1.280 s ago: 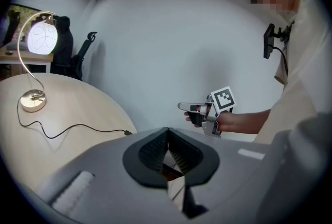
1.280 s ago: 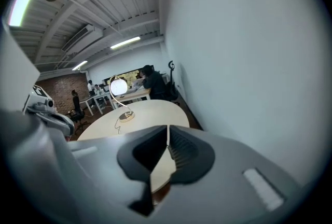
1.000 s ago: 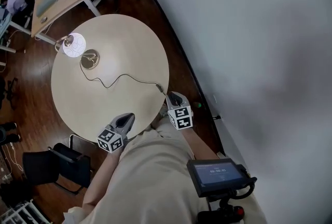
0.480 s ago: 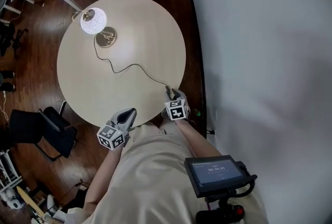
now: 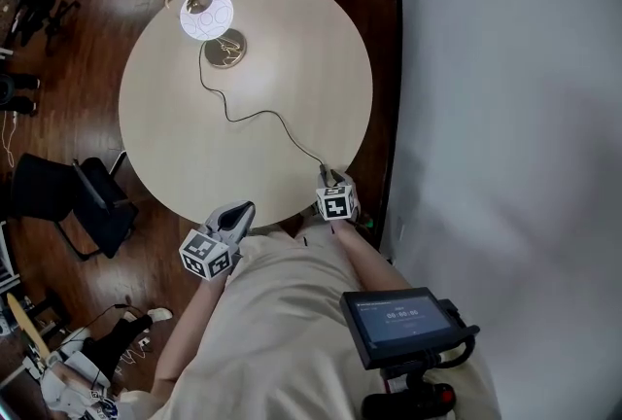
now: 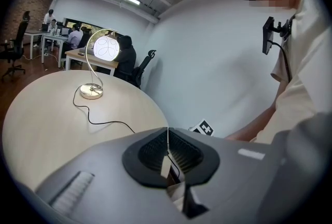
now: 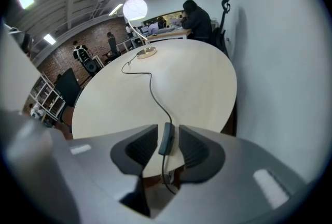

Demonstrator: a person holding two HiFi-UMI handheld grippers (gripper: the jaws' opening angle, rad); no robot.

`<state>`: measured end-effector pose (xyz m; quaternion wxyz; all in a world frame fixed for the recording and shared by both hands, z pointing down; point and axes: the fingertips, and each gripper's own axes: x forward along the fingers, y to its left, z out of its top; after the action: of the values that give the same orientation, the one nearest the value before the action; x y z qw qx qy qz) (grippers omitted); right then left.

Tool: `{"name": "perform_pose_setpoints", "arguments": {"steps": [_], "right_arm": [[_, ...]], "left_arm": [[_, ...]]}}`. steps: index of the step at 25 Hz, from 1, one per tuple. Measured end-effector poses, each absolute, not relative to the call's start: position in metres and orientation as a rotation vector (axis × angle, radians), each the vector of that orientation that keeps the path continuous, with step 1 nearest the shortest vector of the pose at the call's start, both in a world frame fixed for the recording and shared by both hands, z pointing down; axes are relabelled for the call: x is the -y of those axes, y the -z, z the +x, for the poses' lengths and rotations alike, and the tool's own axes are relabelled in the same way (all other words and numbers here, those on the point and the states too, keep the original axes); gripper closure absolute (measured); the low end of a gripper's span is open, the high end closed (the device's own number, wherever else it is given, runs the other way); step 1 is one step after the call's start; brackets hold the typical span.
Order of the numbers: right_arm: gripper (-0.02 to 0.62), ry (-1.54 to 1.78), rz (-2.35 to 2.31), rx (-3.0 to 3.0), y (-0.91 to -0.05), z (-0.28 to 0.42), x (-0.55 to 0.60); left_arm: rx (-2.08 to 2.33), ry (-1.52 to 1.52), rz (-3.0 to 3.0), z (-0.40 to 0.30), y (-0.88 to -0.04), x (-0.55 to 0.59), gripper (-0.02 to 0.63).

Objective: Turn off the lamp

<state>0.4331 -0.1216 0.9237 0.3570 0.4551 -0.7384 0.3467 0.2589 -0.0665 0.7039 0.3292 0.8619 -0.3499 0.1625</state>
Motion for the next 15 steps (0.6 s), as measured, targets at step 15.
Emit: {"name": "perform_pose_setpoints", "arguments": {"steps": [15], "right_arm": [[0.477, -1.04, 1.151, 1.846, -0.966, 0.428, 0.118]], "left_arm": [[0.956, -0.487, 2.215, 0.244, -0.711, 0.06, 0.624]]}}
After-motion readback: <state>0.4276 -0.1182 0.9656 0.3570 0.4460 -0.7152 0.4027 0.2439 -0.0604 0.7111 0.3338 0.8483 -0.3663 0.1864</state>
